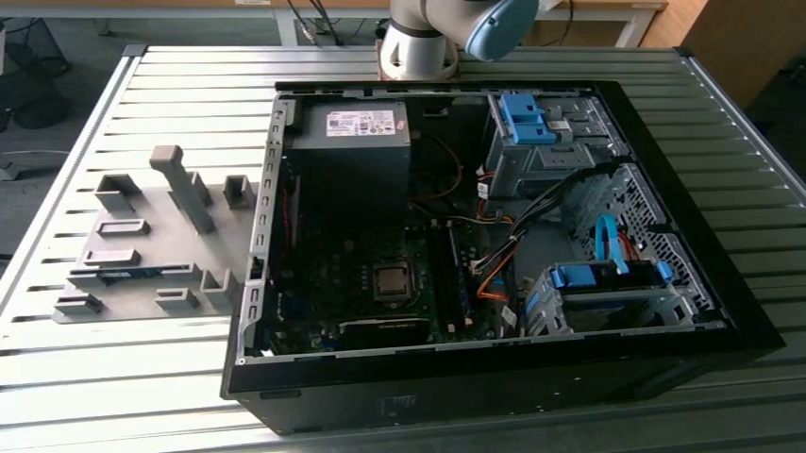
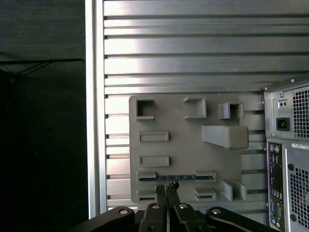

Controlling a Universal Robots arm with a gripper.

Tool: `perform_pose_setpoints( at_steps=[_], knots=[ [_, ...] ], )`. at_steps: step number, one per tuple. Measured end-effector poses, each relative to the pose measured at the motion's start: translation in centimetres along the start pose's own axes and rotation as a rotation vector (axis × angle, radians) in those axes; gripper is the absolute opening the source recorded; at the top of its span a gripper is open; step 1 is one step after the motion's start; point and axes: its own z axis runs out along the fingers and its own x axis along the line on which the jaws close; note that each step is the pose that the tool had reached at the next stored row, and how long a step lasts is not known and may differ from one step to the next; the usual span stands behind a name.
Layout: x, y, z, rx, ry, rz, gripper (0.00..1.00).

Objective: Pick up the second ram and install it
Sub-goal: 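Pick up the second ram and move it above second insertion slot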

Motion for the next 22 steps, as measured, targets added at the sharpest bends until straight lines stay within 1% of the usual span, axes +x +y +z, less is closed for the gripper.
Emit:
perform_pose_setpoints(
  at_steps=[9, 10, 12, 13, 22],
  knots=[
    [0.00, 0.00, 0.00, 0.0003, 0.0000, 0.000, 0.15],
    [0.00, 0.00, 0.00, 0.0003, 0.0000, 0.000, 0.17],
    [0.00, 0.00, 0.00, 0.0004, 0.0000, 0.000, 0.17],
    [0.00, 0.00, 0.00, 0.0005, 0.0001, 0.000, 0.23],
    [0.00, 0.00, 0.00, 0.0008, 0.0000, 0.000, 0.23]
  ],
)
